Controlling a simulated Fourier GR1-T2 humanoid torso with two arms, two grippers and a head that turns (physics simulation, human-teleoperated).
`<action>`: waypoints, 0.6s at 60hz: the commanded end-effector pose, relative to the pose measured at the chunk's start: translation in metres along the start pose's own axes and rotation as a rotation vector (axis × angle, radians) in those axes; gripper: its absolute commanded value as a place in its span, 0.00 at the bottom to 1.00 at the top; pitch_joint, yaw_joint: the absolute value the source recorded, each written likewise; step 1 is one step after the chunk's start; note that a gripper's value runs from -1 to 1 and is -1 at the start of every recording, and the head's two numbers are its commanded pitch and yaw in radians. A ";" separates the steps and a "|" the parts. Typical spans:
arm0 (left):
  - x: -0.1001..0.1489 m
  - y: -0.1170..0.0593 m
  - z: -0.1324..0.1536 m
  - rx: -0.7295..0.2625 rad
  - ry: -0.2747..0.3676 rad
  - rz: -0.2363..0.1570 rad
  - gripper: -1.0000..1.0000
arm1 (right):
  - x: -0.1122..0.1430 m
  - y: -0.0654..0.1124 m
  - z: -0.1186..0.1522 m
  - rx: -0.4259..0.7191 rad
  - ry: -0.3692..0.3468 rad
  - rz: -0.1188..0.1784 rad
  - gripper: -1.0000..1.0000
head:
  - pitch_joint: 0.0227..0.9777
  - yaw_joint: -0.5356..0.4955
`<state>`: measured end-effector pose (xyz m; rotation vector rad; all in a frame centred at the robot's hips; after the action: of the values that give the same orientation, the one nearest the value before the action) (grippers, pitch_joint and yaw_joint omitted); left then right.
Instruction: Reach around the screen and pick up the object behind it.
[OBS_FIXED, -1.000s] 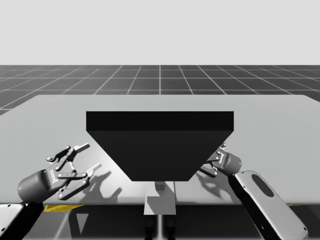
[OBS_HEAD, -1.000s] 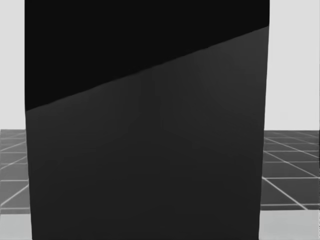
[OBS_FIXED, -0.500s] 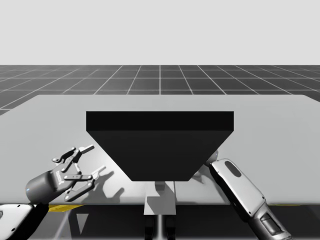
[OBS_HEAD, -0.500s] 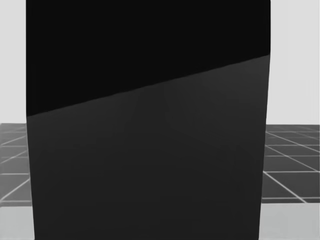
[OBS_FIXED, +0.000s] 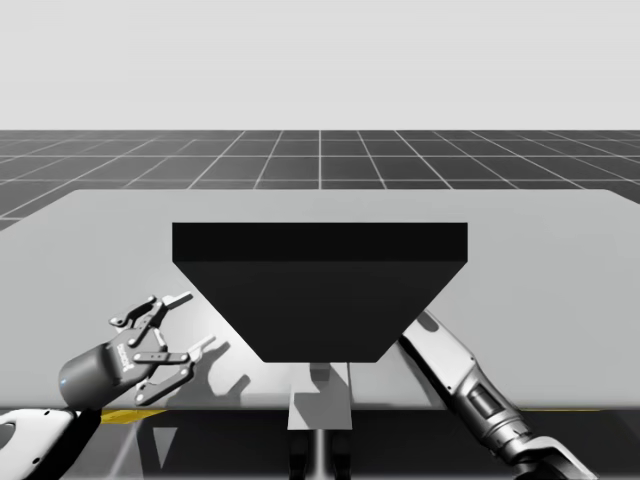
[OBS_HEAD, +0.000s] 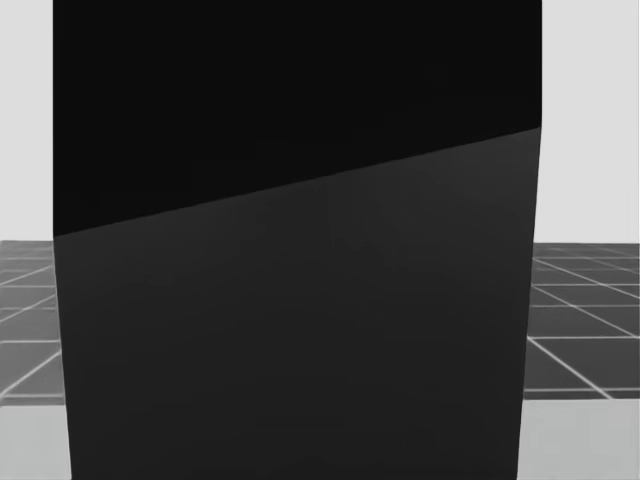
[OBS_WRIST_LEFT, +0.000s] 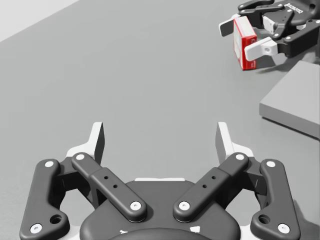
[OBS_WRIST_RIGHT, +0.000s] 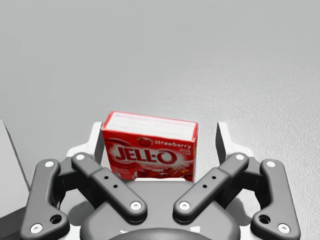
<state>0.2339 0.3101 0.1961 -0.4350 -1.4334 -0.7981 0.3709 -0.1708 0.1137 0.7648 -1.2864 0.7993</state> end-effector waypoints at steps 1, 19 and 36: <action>-0.003 -0.001 -0.001 -0.005 0.006 -0.010 0.00 | -0.010 -0.008 -0.013 -0.014 0.025 -0.023 0.00 | 0.13 0.49; -0.005 -0.003 0.000 -0.004 0.007 -0.023 0.00 | -0.018 -0.010 -0.030 -0.028 0.054 -0.027 0.94 | 0.13 0.49; -0.004 -0.002 0.002 0.002 0.003 -0.030 0.00 | -0.004 -0.016 -0.004 -0.061 0.023 -0.008 0.96 | 0.12 0.49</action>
<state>0.2305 0.3107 0.1912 -0.4138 -1.4357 -0.8189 0.3841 -0.1587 0.1090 0.7979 -1.2210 0.8386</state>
